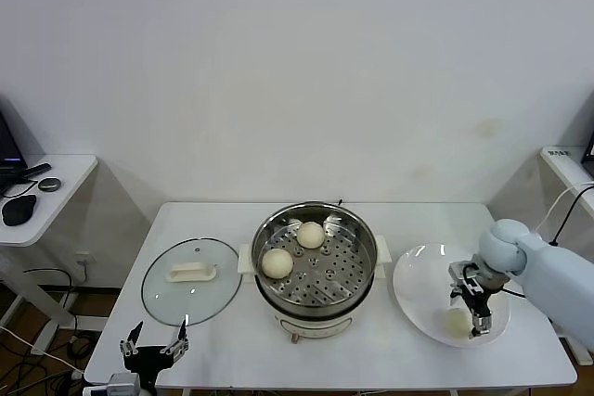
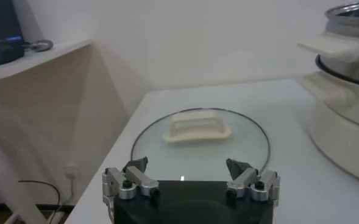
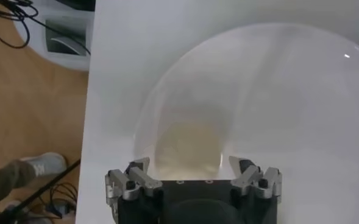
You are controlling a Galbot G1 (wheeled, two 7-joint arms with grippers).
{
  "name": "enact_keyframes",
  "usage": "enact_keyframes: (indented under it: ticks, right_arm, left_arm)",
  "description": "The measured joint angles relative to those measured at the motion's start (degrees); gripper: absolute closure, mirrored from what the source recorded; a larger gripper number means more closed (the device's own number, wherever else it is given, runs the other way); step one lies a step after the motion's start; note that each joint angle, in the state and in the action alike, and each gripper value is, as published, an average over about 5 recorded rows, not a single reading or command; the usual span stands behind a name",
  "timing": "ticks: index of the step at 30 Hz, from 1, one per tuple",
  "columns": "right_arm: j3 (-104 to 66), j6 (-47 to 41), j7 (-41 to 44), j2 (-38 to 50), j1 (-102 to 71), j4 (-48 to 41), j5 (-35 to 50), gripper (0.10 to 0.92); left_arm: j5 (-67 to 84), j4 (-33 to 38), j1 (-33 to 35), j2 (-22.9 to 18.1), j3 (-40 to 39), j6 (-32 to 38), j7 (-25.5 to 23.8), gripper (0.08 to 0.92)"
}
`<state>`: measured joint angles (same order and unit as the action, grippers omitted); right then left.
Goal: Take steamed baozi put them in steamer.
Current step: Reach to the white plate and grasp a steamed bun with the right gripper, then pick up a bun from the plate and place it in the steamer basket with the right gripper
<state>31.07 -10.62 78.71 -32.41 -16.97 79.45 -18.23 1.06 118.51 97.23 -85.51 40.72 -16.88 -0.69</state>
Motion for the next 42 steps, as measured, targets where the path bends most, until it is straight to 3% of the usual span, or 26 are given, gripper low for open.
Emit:
enact_keyframes:
  ticks: [14,25,28,42]
  right_arm:
    - [-1.31,-0.55,-0.15,-0.56,-1.7,-0.41,-1.17,0.232]
    - [-2.1,-0.78,-0.33,-0.51,-1.97,-0.5,-0.72,0.491]
    - [-2.37,-0.91,-0.24,-0.17,-1.59,-0.43,-0.3,0.523]
    - [5.45,-1.52,1.03,-2.4,14.48,-1.39,6.77,0.533]
  left_arm:
    - [-0.04,-0.62,-0.33,-0.04,-0.14,-0.01,0.01,0.177]
    - [-0.2,-0.67,-0.33,-0.09,-0.3,-0.03,0.05,0.177]
    - [-0.26,-0.69,-0.37,-0.15,-0.45,-0.03,0.06,0.177]
    - [-1.58,-0.59,-1.33,-0.73,-1.04,0.73,1.24,0.177]
